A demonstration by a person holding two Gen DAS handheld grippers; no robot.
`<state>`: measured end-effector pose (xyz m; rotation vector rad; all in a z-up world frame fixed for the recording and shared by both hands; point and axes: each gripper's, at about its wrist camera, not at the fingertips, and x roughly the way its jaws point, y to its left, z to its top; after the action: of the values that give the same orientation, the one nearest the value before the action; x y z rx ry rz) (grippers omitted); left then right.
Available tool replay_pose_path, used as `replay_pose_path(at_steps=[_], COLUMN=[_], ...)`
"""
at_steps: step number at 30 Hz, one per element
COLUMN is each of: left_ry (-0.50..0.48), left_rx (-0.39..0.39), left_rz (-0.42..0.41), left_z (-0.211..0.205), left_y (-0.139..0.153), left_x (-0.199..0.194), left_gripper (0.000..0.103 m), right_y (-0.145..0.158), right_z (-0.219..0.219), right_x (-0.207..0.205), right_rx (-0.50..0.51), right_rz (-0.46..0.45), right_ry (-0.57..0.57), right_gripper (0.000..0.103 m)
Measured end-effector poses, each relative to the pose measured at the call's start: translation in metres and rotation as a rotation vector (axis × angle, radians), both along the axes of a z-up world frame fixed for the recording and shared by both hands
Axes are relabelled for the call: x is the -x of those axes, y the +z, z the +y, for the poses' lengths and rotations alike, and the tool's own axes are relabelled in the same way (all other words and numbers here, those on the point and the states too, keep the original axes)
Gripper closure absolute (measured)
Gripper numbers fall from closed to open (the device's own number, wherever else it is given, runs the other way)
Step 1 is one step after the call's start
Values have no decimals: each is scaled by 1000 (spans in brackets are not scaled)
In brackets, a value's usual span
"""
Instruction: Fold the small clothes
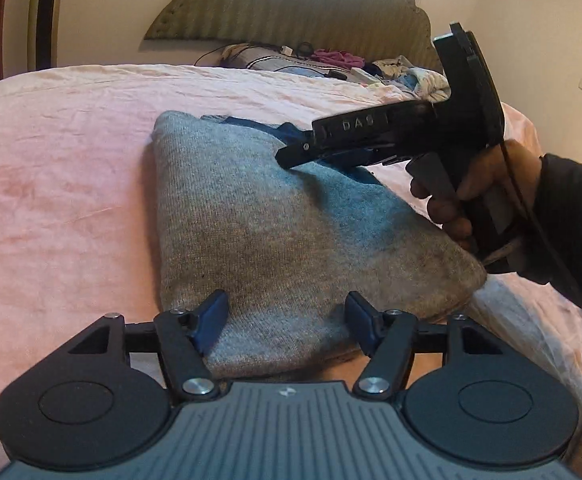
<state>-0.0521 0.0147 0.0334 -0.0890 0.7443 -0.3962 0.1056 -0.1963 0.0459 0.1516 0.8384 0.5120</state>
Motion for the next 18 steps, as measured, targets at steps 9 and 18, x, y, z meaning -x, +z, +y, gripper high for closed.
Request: replay_pose_path(at_steps=[9,18], left_ry=[171,176], left_rx=[261,600], left_rz=[98,311], left_z=[65,81], left_y=[9,-25], left_x=[12,-21], left_gripper=[31,33], right_y=[33,-12], right_z=[-69,-72], right_x=[79,124], right_rx=[-270,-344], right_rz=[53,246], right_ry=[-86,-30], right_gripper=[13,23])
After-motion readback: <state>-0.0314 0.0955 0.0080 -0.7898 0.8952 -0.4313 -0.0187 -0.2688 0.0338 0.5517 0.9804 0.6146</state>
